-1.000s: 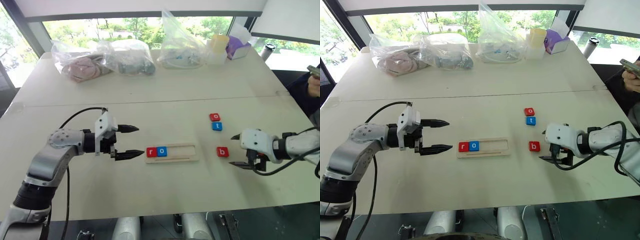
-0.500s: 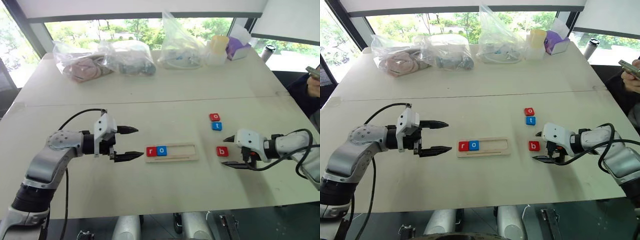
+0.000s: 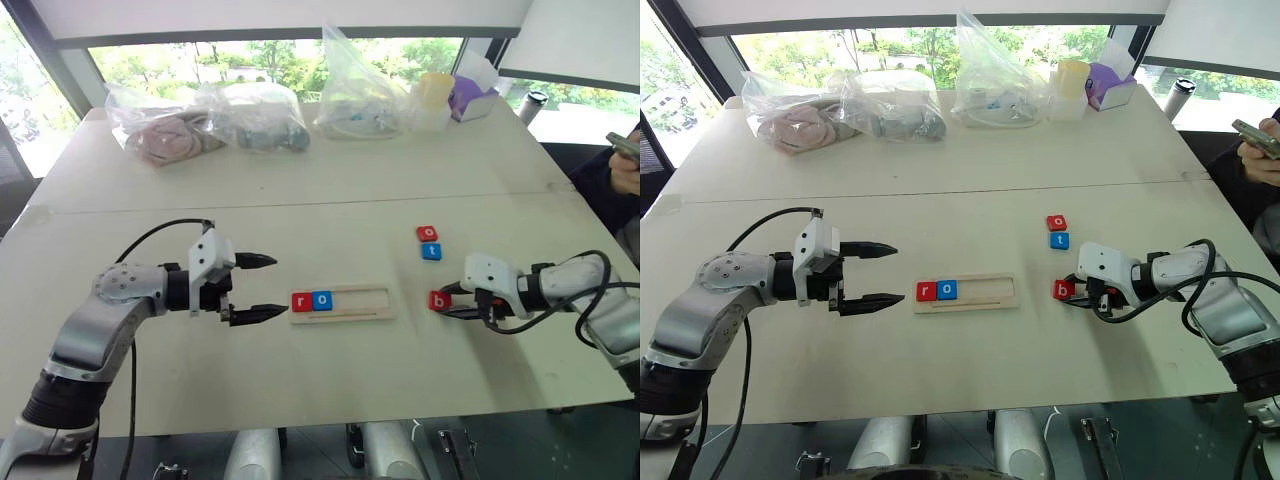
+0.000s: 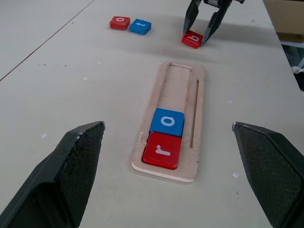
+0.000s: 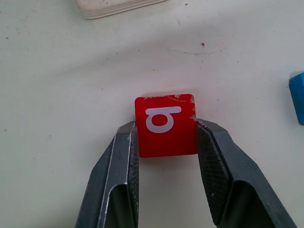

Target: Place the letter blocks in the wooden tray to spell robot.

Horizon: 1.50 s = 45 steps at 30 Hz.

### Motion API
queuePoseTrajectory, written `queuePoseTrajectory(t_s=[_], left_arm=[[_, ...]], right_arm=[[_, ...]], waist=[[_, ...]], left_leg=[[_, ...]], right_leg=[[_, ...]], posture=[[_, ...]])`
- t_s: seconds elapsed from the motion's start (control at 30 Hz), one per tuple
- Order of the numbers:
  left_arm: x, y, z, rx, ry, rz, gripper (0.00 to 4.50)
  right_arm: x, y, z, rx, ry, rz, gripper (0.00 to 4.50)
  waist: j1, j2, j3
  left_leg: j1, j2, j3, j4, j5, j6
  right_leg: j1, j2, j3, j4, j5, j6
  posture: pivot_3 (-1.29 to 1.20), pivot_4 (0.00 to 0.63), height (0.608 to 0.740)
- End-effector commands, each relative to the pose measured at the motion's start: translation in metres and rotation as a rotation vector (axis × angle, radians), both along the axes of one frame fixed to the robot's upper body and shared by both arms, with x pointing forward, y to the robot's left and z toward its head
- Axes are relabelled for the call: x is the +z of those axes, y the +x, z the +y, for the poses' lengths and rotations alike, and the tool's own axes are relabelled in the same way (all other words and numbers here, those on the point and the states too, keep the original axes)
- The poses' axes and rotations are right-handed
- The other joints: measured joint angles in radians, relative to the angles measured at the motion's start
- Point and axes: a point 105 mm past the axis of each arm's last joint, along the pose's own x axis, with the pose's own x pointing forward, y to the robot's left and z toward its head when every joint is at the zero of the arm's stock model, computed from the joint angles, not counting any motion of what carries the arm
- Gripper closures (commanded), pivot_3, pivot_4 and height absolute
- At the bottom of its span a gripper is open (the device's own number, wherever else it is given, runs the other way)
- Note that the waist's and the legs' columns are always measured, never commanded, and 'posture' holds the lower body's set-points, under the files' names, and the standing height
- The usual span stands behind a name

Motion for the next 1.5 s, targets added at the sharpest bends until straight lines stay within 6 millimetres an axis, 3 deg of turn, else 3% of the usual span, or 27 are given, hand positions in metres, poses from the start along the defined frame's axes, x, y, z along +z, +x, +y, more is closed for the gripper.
queuePoseTrajectory(t_s=[0.03, 0.13, 0.23, 0.37, 0.53, 1.0, 1.5], left_arm=[[0.010, -0.003, 0.001, -0.009, 0.003, -0.052, 0.00], [0.010, -0.006, 0.001, -0.025, 0.010, -0.047, 0.00], [0.010, -0.007, 0.000, -0.040, 0.019, -0.048, 0.00], [0.010, -0.011, 0.001, -0.056, 0.033, -0.047, 0.00], [0.010, -0.015, 0.003, -0.062, 0.042, -0.049, 0.00], [0.005, -0.021, 0.005, -0.042, 0.045, -0.055, 0.00], [0.003, -0.016, 0.007, -0.025, 0.037, -0.062, 0.00]], right_arm=[[0.028, 0.006, 0.022, 0.077, -0.002, -0.110, 3.38], [0.052, 0.004, 0.050, 0.163, 0.031, -0.133, 3.38], [0.061, 0.002, 0.078, 0.243, 0.045, -0.110, 3.38], [0.056, 0.004, 0.106, 0.314, 0.030, -0.084, 3.38], [0.043, 0.011, 0.126, 0.348, -0.002, -0.051, 3.38], [0.025, 0.016, 0.147, 0.379, -0.001, -0.010, 3.38], [0.019, 0.019, 0.151, 0.371, -0.004, 0.006, 3.38]], waist=[[-0.002, 0.000, 0.000], [-0.005, 0.001, 0.000], [-0.002, 0.000, 0.000], [0.002, 0.000, 0.000], [0.001, 0.000, 0.000], [0.001, 0.000, 0.000], [0.001, 0.000, 0.000]], left_leg=[[0.000, 0.000, 0.000, 0.000, 0.000, 0.000], [0.000, 0.000, 0.000, 0.000, 0.000, 0.000], [0.000, 0.000, -0.001, 0.000, 0.000, 0.000], [-0.001, 0.000, -0.003, 0.000, 0.000, 0.000], [-0.002, 0.000, -0.002, 0.000, 0.000, 0.000], [-0.001, 0.000, -0.003, 0.000, 0.000, 0.000], [-0.001, 0.000, -0.003, 0.000, 0.000, 0.000]], right_leg=[[0.000, 0.000, 0.000, 0.000, 0.000, 0.000], [-0.001, 0.000, 0.000, 0.000, 0.000, 0.000], [-0.001, 0.001, 0.000, 0.001, 0.000, 0.000], [-0.001, 0.001, 0.000, 0.001, 0.000, 0.000], [-0.001, 0.000, 0.000, 0.000, 0.000, 0.000], [-0.001, 0.001, -0.001, 0.001, 0.000, 0.000], [-0.001, 0.001, -0.001, 0.001, 0.001, 0.000]], posture=[[0.00, 0.150, 0.740], [0.00, 0.150, 0.740], [0.00, 0.150, 0.740], [0.00, 0.150, 0.740], [0.00, 0.150, 0.740], [0.00, 0.150, 0.740], [0.00, 0.150, 0.740]])
